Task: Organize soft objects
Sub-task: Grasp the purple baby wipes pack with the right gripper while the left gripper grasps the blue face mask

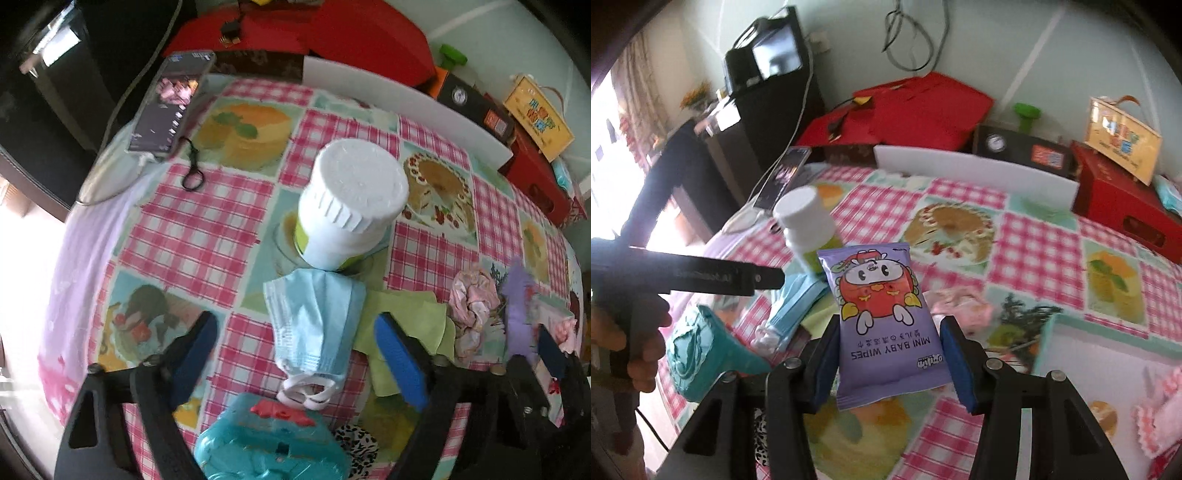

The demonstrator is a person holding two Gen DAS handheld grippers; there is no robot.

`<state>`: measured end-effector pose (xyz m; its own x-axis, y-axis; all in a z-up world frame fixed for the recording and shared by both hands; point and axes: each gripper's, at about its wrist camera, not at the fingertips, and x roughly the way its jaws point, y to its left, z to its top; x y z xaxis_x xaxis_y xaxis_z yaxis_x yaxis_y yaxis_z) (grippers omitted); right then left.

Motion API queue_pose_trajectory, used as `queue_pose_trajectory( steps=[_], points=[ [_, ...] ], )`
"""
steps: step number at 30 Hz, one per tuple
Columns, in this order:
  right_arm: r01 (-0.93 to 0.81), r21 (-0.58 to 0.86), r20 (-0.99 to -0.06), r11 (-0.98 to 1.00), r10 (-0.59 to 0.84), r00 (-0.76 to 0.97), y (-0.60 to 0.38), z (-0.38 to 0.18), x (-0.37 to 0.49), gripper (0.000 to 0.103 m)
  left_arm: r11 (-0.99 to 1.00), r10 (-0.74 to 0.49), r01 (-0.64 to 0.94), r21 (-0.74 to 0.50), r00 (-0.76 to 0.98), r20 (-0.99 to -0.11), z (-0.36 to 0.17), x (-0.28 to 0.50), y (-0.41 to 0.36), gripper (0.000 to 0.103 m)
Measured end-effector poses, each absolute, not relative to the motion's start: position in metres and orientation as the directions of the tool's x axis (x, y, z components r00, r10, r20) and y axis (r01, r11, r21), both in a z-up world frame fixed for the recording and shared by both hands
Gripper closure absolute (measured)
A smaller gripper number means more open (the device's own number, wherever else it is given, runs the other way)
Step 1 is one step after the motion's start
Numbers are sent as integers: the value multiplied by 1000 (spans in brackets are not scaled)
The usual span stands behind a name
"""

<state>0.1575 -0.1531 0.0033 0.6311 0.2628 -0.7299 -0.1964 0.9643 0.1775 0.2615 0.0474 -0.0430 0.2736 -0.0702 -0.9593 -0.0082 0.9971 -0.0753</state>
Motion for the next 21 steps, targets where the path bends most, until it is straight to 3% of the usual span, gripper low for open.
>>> queue_pose_trajectory(
  steps=[3, 10, 18, 21],
  points=[
    [-168, 192, -719, 967, 255, 646, -166, 9, 154, 47, 994, -104, -5, -107, 211, -972, -52, 269, 42, 26],
    [-120, 222, -716, 968, 245, 653, -185, 10, 152, 47, 995, -96, -29, -99, 107, -990, -80, 280, 33, 50],
    [-117, 237, -710, 964, 254, 657, -190, 11, 151, 47, 997, -60, -35, -64, 96, -994, -91, 282, 23, 56],
    [-115, 239, -712, 964, 254, 654, -190, 11, 151, 47, 998, -40, -36, -45, 112, -993, -90, 280, 24, 64]
  ],
)
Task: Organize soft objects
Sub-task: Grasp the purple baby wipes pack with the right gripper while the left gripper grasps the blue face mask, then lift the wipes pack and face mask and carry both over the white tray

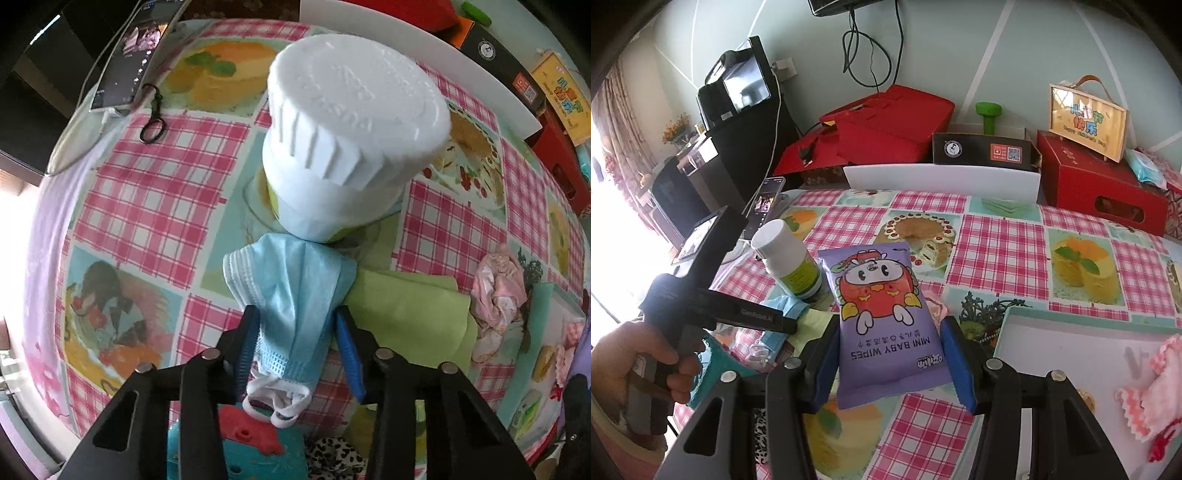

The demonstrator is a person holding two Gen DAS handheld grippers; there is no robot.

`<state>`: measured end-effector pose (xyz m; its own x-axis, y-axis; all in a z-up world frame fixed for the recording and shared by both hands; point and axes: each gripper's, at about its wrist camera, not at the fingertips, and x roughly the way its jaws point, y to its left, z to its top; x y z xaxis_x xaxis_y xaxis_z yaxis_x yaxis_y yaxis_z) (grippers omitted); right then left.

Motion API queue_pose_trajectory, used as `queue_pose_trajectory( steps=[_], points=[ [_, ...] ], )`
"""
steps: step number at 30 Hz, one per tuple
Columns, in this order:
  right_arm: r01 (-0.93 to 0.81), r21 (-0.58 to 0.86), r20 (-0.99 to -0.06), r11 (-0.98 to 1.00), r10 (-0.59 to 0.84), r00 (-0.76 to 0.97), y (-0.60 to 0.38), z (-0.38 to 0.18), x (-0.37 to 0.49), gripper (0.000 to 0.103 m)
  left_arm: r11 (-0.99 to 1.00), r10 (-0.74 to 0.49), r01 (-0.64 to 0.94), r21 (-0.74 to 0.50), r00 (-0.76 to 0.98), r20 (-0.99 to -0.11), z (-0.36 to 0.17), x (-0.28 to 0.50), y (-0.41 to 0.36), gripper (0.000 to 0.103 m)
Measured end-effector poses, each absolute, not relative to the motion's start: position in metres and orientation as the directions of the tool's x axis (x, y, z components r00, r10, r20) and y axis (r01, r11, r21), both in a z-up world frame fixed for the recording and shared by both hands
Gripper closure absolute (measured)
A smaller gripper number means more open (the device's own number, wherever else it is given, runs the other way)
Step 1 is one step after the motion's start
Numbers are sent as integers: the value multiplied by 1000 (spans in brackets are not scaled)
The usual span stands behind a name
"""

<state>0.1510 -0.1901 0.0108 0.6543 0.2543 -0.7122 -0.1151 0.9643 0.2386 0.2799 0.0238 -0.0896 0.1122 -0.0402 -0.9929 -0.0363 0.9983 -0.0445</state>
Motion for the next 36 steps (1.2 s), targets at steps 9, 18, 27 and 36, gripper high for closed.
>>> queue_pose_trajectory(
  steps=[9, 18, 27, 36],
  points=[
    [-104, 254, -709, 962, 259, 656, -194, 11, 151, 47, 990, -69, -112, -88, 168, -983, -77, 273, 47, 84],
    [-86, 269, -713, 959, 259, 651, -200, 10, 151, 47, 978, -97, -157, -139, 244, -965, -61, 249, 64, 89],
    [-72, 280, -699, 957, 255, 668, -207, 18, 148, 47, 964, -149, -149, -220, 381, -913, -18, 205, 64, 89],
    [-63, 275, -666, 959, 238, 707, -215, 35, 140, 47, 959, -191, -94, -269, 485, -854, 25, 186, 50, 89]
  ],
)
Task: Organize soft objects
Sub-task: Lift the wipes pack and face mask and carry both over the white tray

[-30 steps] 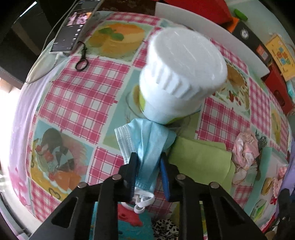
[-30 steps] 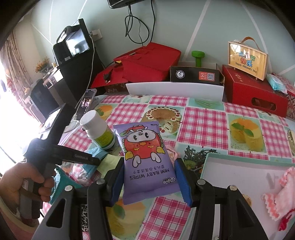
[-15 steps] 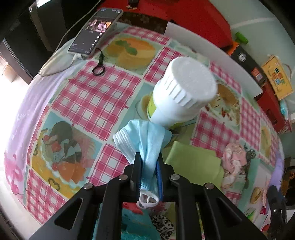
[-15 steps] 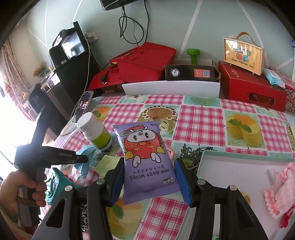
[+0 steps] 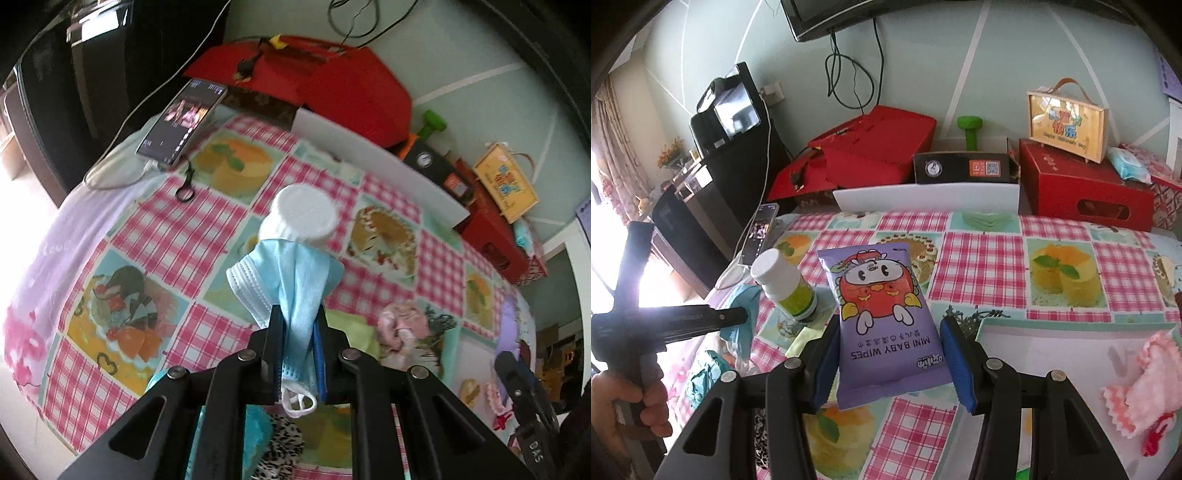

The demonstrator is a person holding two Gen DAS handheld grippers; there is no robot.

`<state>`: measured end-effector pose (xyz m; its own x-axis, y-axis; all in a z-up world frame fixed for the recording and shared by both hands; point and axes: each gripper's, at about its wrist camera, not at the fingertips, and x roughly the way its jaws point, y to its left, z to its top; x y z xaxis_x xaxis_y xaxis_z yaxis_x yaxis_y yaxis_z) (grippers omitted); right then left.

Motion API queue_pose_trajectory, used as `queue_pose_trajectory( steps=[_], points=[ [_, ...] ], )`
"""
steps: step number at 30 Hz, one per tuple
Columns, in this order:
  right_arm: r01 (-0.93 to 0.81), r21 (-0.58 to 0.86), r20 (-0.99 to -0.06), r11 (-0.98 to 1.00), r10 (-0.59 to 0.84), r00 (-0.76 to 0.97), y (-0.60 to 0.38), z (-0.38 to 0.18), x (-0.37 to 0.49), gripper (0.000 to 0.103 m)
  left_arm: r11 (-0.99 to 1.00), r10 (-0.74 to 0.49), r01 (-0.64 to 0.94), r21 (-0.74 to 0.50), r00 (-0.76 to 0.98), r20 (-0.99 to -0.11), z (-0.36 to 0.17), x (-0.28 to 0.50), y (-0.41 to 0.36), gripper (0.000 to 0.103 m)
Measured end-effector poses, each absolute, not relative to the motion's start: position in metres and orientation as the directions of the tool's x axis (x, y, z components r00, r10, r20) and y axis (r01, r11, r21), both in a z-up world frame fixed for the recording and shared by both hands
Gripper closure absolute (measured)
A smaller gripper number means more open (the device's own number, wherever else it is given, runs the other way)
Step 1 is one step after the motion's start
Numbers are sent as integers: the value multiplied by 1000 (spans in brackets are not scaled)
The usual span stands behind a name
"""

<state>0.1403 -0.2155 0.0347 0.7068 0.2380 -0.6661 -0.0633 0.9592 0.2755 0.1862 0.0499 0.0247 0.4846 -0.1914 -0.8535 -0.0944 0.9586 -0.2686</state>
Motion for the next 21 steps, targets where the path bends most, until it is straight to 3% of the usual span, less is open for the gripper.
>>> queue_pose_trajectory(
  steps=[11, 21],
  points=[
    [-26, 254, -618, 967, 183, 765, -234, 59, 123, 47, 952, -280, 62, -300, 568, -774, 63, 188, 2, 89],
    [127, 212, -596, 969, 25, 803, -285, 76, 100, 47, 912, -409, 221, -345, 547, -730, 70, 191, -63, 89]
  ],
)
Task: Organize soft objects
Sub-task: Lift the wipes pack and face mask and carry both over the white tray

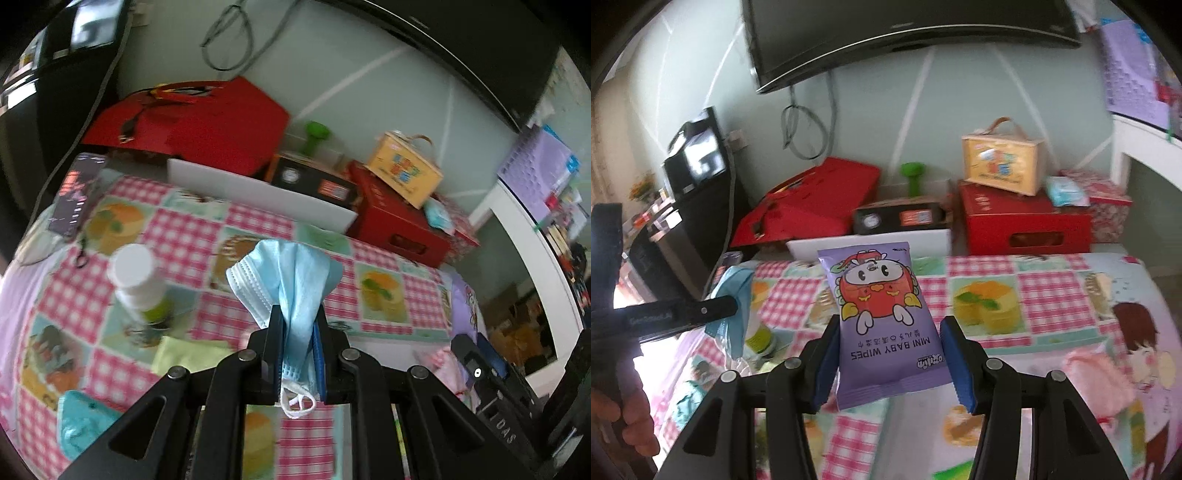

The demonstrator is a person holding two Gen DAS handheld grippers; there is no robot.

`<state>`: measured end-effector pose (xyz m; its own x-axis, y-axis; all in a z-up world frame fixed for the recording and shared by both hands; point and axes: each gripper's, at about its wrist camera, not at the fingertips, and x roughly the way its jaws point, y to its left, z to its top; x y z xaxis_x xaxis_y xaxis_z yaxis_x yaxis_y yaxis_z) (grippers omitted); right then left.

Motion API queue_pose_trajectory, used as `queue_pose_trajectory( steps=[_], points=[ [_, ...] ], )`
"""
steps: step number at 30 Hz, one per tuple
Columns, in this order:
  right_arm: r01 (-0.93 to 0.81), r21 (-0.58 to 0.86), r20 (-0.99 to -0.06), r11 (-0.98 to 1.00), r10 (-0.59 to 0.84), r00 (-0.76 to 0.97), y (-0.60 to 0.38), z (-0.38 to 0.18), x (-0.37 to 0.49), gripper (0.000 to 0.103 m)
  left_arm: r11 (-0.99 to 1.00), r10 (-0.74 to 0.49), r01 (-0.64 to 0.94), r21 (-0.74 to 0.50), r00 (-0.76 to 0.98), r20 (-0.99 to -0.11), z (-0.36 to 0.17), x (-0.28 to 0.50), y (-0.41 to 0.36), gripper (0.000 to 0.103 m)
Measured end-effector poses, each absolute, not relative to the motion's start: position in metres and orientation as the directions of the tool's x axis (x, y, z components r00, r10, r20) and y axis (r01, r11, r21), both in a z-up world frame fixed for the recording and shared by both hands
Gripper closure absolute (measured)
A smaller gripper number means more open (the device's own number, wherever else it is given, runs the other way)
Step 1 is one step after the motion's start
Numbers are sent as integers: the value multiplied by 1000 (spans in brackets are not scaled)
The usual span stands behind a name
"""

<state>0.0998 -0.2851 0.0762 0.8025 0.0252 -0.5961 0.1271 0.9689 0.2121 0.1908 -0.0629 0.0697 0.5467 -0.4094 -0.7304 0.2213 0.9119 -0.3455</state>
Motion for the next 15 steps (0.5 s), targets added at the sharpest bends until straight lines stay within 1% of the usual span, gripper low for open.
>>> queue_pose_trajectory(
  steps=[7, 15],
  points=[
    [292, 223, -604, 930, -103, 790, -340, 74, 81, 47, 884, -463, 314, -345, 503, -729, 61, 187, -109, 89],
    [459, 225, -631, 859, -231, 740, -391, 68, 56, 47, 841, -506, 434, -322, 422, -753, 45, 172, -168, 89]
  ],
)
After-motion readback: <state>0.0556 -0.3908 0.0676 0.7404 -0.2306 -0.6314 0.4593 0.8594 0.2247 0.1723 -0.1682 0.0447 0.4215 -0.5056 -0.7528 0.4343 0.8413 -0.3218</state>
